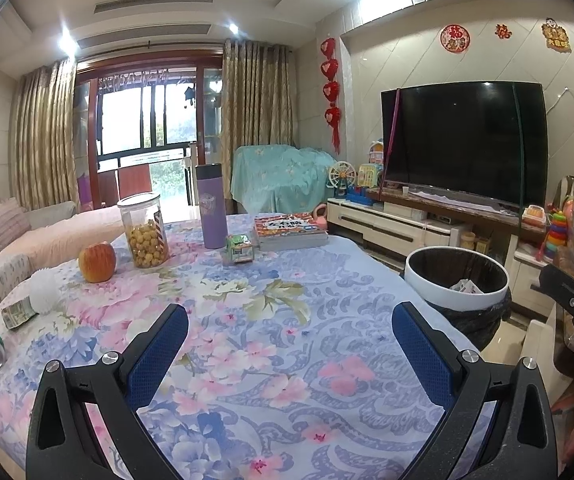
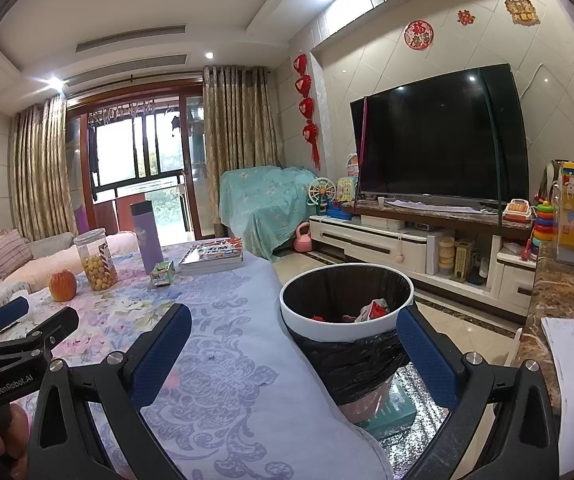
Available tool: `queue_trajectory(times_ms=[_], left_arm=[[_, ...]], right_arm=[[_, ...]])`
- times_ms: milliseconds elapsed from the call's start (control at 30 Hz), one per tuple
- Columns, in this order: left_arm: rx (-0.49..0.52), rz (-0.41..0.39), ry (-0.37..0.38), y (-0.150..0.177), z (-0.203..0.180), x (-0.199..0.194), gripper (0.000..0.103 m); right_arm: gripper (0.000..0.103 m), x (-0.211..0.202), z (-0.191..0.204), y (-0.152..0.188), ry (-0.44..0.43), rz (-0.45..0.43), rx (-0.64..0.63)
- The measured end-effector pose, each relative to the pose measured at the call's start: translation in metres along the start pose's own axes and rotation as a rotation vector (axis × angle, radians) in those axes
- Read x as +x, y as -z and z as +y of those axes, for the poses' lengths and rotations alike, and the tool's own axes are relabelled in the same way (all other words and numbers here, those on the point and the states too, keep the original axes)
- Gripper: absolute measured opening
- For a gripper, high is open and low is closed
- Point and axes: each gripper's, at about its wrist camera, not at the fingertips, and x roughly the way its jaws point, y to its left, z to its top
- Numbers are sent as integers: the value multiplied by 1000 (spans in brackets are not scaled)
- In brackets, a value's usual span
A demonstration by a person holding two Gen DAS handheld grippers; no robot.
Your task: Collect trash
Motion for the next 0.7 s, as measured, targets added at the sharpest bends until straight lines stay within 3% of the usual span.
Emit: queue_trajectory(times_ms=[700], left_arm=[[13,-22,4,1,1,-1,103]], right_arm=[[103,6,1,2,-14,16,7]])
